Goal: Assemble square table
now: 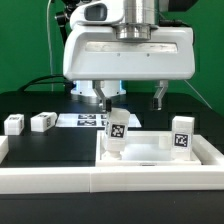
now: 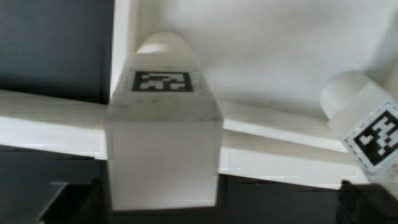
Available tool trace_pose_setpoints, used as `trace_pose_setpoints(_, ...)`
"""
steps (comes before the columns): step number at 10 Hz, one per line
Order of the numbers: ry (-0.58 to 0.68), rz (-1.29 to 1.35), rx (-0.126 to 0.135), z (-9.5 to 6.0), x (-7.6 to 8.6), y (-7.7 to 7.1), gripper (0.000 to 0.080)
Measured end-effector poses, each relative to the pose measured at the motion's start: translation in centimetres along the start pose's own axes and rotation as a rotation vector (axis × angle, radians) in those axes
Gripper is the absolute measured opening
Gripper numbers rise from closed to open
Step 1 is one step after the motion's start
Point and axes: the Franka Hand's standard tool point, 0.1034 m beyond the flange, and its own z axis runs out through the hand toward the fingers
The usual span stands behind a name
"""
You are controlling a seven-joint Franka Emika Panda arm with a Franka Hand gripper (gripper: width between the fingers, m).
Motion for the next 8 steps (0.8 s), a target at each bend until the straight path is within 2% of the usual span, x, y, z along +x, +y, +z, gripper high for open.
trace_pose_setpoints(1,-0.076,-0.014,0.011,0.0,0.1,0.3,0.0648)
trace_pose_setpoints(2,-0.083,-0.020,0.006,-0.2,0.9,1.0,0.0648)
trace_pose_setpoints(3,-0.074,-0.023,0.001,-0.2,1.0,1.6,0.0648)
trace_pose_setpoints(6,-0.076,-0.024,0.002,-0.1,0.9,1.5,0.0648)
trace_pose_setpoints(8,-0.084,-0.022,0.002,0.2,0.3,2.2,0.0648)
